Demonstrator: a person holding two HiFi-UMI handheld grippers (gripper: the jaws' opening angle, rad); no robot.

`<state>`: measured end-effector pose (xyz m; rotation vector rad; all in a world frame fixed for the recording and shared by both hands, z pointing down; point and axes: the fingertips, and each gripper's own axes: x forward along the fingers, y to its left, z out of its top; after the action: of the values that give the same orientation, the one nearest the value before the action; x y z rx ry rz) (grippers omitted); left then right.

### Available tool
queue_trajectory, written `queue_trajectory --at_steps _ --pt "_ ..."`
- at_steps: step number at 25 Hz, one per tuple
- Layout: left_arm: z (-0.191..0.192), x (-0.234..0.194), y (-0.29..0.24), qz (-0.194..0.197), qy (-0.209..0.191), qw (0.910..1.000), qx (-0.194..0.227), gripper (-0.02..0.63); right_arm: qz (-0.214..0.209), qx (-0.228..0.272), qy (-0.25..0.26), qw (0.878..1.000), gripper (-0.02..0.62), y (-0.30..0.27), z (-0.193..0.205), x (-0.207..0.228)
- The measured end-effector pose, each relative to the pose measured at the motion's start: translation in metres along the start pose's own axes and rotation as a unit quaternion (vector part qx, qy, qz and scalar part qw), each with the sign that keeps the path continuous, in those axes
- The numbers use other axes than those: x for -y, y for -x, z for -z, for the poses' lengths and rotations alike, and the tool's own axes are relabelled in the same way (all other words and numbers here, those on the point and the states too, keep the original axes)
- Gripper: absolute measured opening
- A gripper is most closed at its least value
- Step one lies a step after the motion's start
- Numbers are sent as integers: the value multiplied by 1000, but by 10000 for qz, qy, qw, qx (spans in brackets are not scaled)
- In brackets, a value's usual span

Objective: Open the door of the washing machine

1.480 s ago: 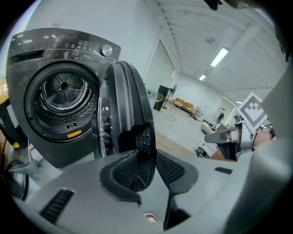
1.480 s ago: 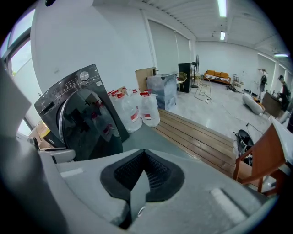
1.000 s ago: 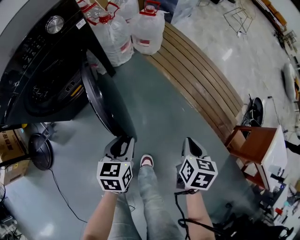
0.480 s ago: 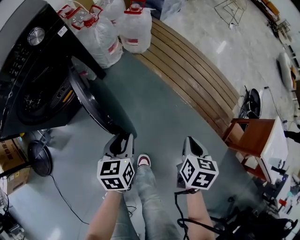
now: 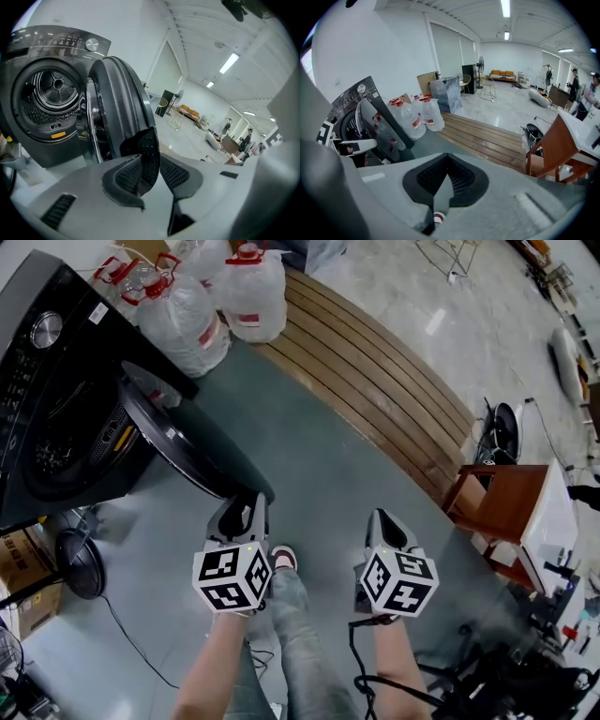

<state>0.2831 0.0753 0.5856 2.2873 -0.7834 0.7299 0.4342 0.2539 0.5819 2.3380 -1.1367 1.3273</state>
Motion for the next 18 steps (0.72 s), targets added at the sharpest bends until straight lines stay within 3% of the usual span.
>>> queue_trajectory --at_steps 18 --pt "-13 22 -23 -50 8 10000 47 114 121 -2 -212 9997 5 3 4 30"
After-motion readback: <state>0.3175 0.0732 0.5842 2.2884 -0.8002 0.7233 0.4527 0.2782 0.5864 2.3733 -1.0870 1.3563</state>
